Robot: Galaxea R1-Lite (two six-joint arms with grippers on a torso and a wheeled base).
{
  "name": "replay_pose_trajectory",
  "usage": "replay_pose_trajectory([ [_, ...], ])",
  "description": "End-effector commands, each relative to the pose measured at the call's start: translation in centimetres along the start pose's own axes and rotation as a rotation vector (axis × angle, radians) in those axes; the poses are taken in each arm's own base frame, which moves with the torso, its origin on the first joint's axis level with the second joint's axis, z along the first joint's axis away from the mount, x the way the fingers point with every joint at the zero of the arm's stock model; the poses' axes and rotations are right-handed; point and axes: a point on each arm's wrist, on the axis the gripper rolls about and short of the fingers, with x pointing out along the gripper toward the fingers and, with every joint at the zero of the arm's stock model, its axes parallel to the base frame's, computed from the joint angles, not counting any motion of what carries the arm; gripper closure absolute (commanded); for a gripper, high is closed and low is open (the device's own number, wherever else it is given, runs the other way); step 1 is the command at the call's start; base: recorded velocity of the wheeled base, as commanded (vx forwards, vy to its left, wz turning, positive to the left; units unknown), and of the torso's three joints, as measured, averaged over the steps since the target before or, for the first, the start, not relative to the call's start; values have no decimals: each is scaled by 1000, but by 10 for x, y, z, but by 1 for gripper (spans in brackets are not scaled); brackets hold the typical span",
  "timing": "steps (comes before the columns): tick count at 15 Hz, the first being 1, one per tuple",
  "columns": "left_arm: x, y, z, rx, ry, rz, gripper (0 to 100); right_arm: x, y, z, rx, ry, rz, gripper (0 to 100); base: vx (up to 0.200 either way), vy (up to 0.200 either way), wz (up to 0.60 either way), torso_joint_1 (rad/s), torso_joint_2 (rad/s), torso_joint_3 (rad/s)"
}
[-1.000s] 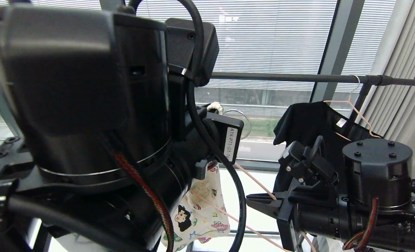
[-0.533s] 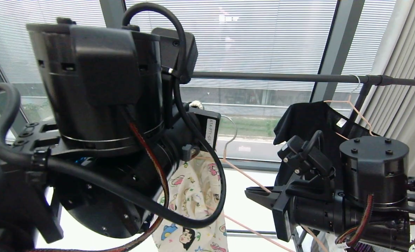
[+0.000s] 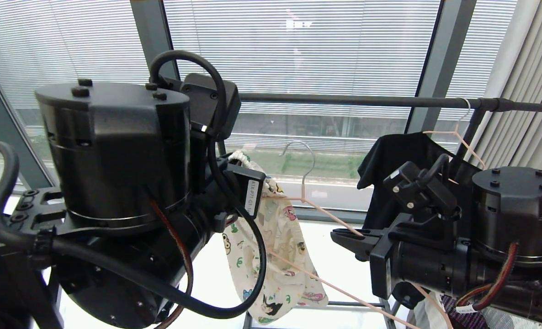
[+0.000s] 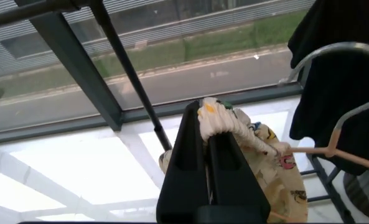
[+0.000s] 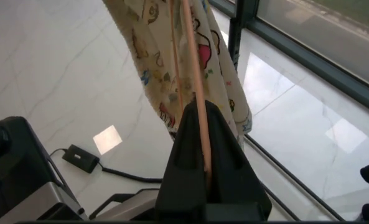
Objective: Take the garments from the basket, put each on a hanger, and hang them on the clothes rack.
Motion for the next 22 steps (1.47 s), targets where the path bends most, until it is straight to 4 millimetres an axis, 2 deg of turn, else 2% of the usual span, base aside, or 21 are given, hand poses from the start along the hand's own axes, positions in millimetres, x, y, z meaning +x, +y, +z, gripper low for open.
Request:
replay_pose_trajectory([
  [1,-3,3,-3,3,3,0,100,-8,1,7,-2,-34,6,100,0,0,0,0,0,0],
  [4,-5,2,-1,-1,-3,-6,100,-14,2,11,-3,-57,9,100,0,0,0,0,0,0],
  [6,-15,-10,3,-1,-28,-85,100,-12,3,12,-4,-60,11,100,0,0,0,0,0,0],
  [12,-20,-36,27,-37,-92,-196,100,8,22,6,-23,-22,82,100,0,0,0,0,0,0],
  [15,-34,-49,28,-48,-104,-262,100,22,23,12,-11,-52,78,100,0,0,0,0,0,0],
  [19,-37,-48,29,-52,-106,-268,100,28,22,12,-3,-51,47,100,0,0,0,0,0,0],
  [22,-38,-38,27,-55,-105,-250,100,27,21,13,4,-66,8,100,0,0,0,0,0,0],
])
